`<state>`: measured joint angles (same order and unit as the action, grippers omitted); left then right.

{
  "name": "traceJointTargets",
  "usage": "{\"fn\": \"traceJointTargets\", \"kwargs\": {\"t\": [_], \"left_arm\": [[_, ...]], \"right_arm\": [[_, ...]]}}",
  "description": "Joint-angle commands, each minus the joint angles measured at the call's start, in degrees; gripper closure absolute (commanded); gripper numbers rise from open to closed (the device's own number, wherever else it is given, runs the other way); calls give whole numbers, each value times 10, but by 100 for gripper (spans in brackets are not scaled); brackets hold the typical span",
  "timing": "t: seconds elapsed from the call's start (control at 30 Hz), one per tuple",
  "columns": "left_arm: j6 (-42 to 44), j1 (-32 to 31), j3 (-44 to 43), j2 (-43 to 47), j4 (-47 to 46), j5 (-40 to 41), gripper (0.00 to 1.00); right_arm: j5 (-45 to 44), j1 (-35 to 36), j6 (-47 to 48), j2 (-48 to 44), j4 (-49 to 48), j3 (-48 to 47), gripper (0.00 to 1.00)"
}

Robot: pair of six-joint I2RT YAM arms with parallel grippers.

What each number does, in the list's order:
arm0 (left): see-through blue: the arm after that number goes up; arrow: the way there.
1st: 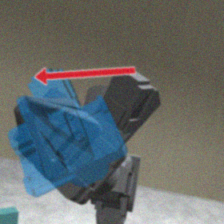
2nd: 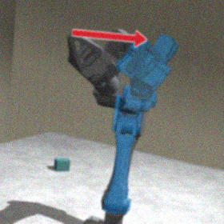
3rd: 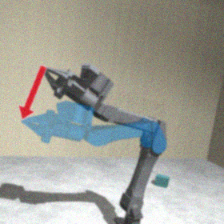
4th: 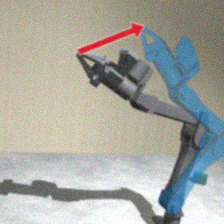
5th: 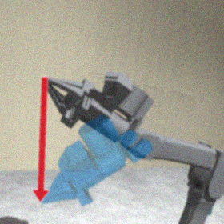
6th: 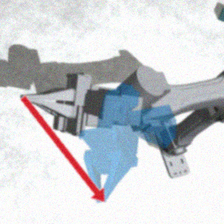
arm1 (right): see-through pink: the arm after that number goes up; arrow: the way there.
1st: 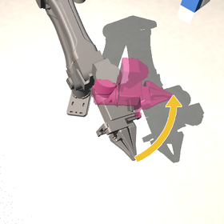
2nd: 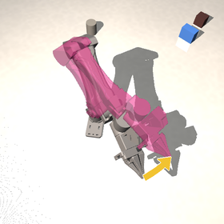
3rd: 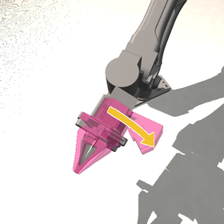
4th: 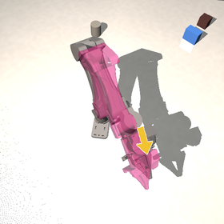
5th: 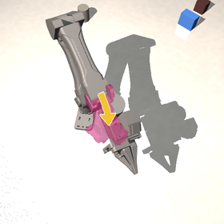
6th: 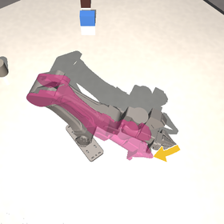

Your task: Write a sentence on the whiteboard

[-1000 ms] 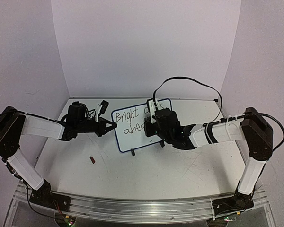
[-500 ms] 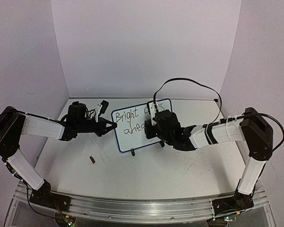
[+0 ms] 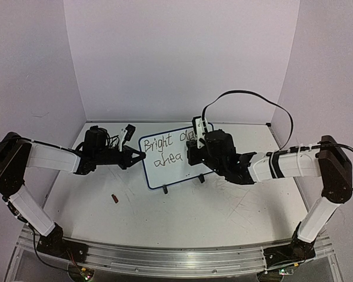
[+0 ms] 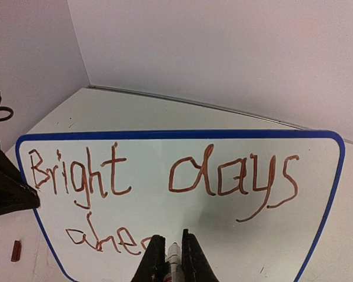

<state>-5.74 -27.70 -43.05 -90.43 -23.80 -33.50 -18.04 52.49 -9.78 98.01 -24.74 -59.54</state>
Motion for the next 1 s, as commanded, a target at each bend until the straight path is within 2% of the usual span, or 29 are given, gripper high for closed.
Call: {"fn": "traceJointTargets", "kwargs": {"t": [0.0, 0.5, 0.97], "left_arm": [[49, 9, -10, -8, 26, 67, 100], [50, 9, -10, -10, 27, 65, 100], [52, 9, -11, -8, 27, 66, 100]], "right_arm": [[-4, -10, -11, 22, -2, -18, 100], [-34, -9, 8, 53, -4, -41, 100], [1, 2, 4, 67, -4, -51, 100]]}}
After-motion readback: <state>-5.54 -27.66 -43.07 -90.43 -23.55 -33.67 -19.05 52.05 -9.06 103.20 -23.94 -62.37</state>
